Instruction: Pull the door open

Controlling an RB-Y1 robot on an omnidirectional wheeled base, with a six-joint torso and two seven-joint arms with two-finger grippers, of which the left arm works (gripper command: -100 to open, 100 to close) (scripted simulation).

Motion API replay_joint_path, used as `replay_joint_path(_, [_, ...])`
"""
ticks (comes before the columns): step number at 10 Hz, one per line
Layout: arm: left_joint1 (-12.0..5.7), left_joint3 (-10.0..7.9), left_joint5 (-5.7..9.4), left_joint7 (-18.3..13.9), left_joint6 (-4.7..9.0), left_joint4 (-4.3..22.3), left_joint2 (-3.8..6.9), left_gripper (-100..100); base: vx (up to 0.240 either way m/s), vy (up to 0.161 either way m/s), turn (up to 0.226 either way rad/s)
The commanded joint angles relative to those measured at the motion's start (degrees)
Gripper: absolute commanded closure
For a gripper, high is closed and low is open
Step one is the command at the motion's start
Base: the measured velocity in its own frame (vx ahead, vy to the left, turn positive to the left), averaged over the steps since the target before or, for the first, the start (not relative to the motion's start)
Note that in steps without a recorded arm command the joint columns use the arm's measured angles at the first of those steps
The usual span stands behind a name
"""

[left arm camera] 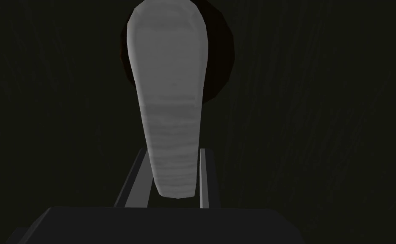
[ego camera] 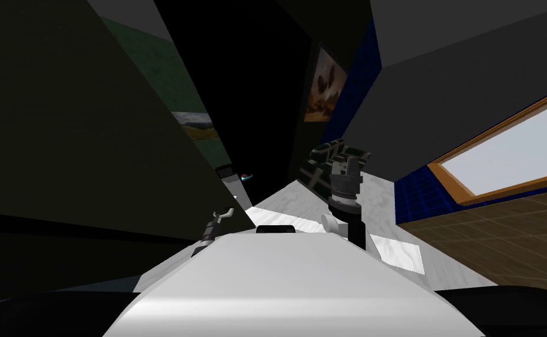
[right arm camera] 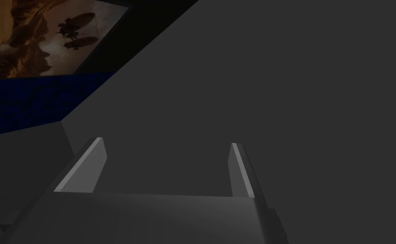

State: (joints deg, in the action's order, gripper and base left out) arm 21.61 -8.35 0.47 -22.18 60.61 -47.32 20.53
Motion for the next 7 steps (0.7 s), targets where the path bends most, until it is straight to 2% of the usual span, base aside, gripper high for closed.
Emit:
replay_joint_path(1, [0.26, 0.69, -0.54, -0.54, 1.69, 0.66, 0.09, 100, -0.246, 0.001, -0.177])
replay_joint_path(3, [0.63, 1.17, -1.02, -1.13, 3.23, 1.38, 0.48, 100, -0.217, 0.055, -0.138])
replay_joint_path(4, [0.91, 1.55, -1.39, -1.59, 4.4, 1.92, 0.78, 100, -0.217, 0.014, -0.203])
replay_joint_path(7, [1.36, 2.14, -1.98, -2.31, 6.28, 2.8, 1.26, 100, -0.207, 0.034, -0.115])
